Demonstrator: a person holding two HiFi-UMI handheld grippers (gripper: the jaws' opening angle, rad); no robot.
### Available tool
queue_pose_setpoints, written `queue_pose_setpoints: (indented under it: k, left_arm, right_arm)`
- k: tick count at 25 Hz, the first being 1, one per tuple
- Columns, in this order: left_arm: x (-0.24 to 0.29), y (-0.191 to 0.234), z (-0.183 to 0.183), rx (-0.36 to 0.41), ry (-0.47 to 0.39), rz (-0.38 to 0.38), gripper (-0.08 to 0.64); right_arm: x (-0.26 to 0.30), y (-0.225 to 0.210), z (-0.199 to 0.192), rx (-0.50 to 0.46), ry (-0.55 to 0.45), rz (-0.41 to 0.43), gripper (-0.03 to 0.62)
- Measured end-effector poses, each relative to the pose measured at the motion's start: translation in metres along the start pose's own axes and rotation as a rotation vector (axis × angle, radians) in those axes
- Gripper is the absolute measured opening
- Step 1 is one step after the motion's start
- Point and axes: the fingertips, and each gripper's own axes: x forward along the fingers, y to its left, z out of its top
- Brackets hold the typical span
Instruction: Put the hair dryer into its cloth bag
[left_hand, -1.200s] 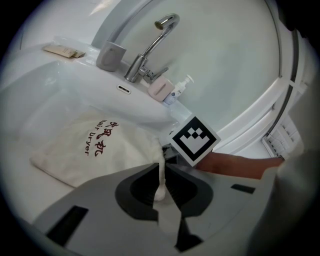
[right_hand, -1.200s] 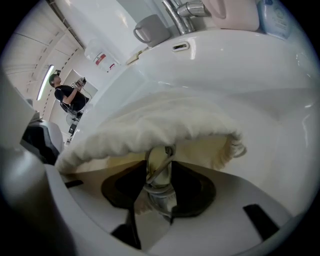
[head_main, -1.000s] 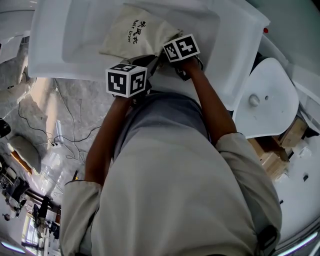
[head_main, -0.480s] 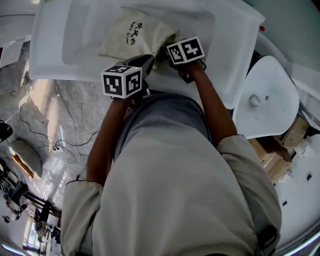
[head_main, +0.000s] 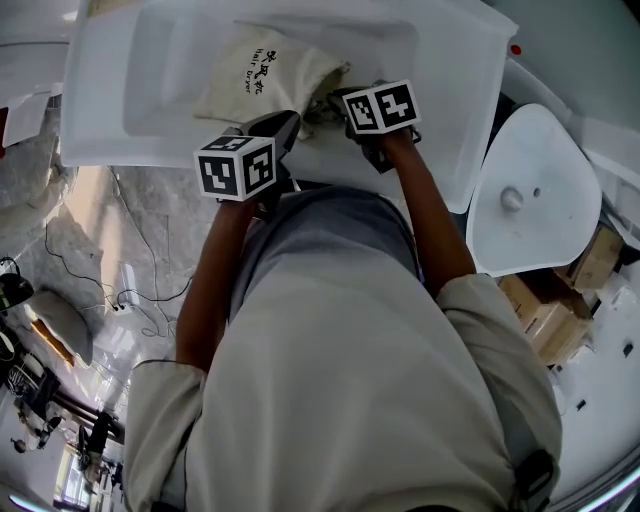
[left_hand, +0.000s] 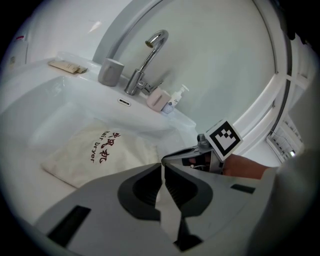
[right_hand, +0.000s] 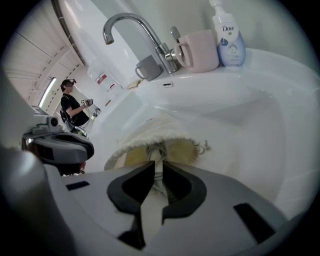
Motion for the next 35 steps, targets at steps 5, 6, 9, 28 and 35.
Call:
queue_pose_setpoints:
  k: [5,6,9,28,35]
  left_arm:
    - [-0.01,-0.006,0.008,-0.012,-0.04,0.002,0.025]
    - [-0.012,-0.007,0.009,-0.009,-0.044,0.005,0.025]
    - [-0.016,-0.009,0.012,-0.001,-0.057,0.013,0.025]
    - [-0.055,-0.038,0.045,0.042,-0.196,0.002,0.025]
    - [-0.063,-0.049,0.055,0.072,-0.254,-0.013,0.025]
  right_arm:
    - [-0.019,0.008,0.006,-0.002,-0.05,0.011,0.048]
    - [-0.024,0.01,0.007,-0.002,-0.061,0.019,0.044]
    - [-0.037,0.017,0.008,-0.013,-0.093,0.038,0.04]
    - [-0.125,0.036,0.031,-0.055,-0.327,0.013,0.026]
    - [-0.149,0.036,0.033,-0.058,-0.399,0.007,0.026]
